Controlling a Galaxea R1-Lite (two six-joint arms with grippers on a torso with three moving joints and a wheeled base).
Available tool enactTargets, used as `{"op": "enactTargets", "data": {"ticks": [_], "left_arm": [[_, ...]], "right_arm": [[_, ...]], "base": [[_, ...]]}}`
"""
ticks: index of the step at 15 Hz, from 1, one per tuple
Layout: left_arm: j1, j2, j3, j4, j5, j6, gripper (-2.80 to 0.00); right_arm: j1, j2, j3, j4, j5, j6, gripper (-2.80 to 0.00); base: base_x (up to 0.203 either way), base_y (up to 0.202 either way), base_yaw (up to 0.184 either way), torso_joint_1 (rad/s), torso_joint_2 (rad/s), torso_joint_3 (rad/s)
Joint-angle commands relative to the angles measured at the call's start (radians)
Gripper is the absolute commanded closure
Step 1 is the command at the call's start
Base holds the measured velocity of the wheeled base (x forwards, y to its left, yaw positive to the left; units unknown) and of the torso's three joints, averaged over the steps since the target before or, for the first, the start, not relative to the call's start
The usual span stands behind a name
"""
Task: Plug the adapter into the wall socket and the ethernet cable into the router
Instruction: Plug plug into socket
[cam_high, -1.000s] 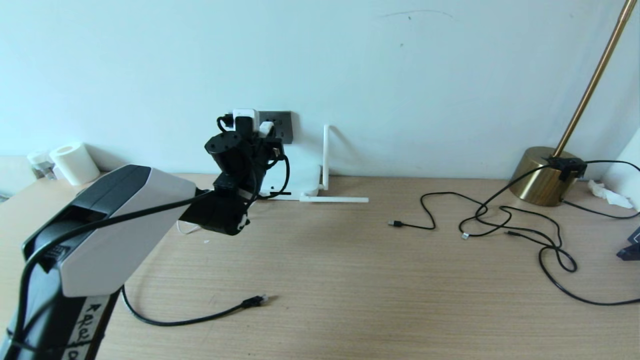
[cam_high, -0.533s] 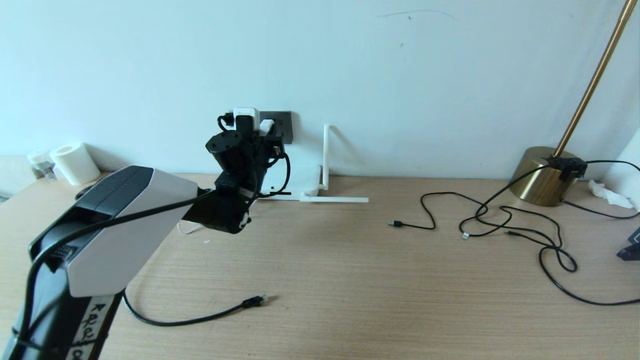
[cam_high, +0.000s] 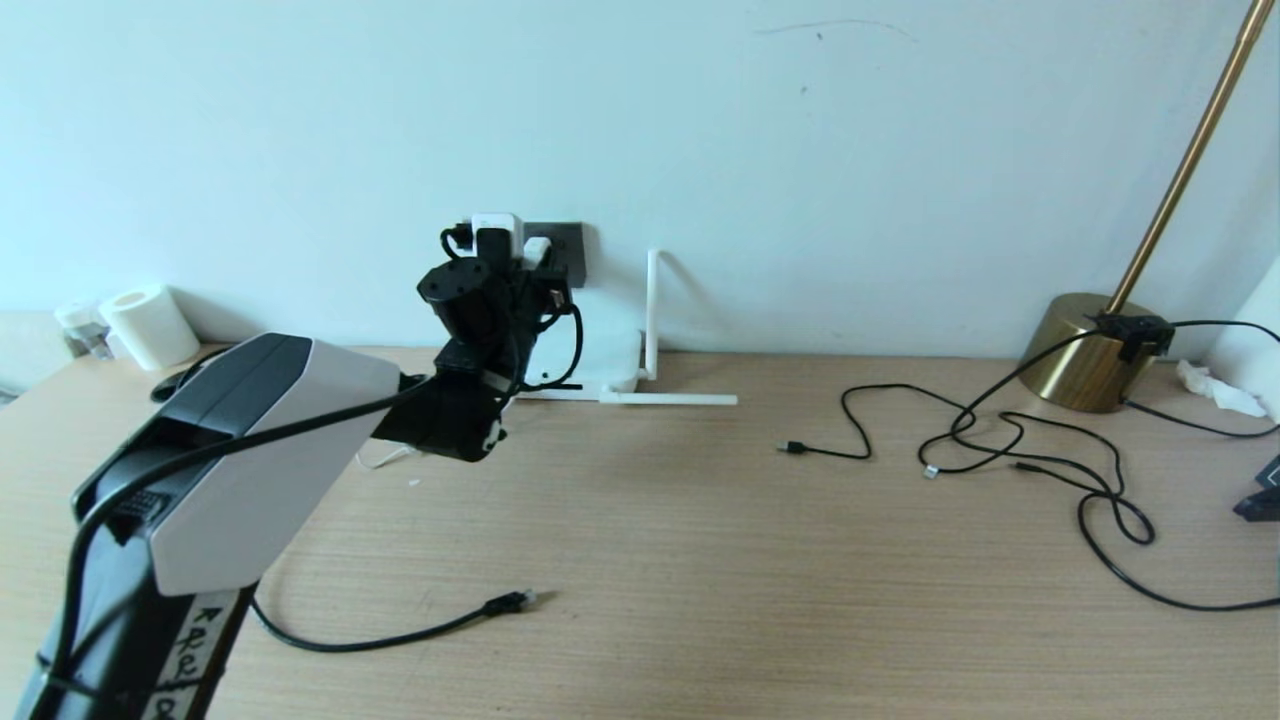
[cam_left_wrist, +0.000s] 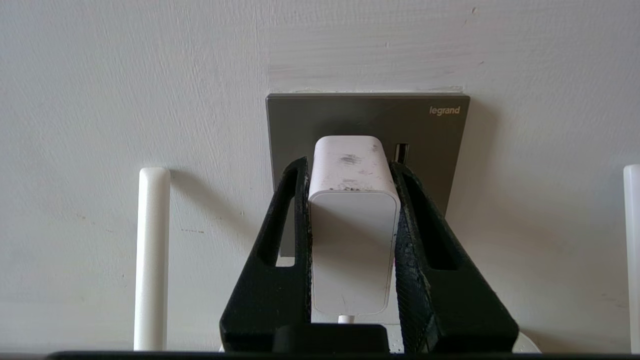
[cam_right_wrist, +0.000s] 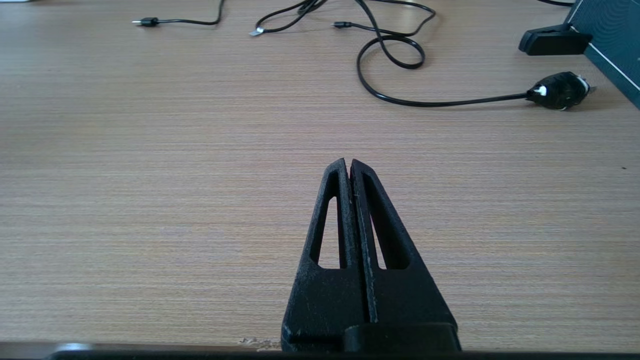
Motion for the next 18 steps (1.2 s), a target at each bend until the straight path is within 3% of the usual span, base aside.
{"op": "enactTargets", "data": {"ticks": [1,18], "left_arm": [[0.001,0.007,-0.011,0.002,0.002,0.001,0.0],[0.001,0.033,-0.084,0.066,0.002,0.001,0.0]], "right_arm": [[0.0,0.0,0.0,0.0,0.0,0.002,0.0],[0.0,-0.001,0.0,0.0,0.0,0.0,0.0]], "base": [[0.0,0.0,0.0,0.0,0.0,0.0],[0.0,0.0,0.0,0.0,0.0,0.0]]}}
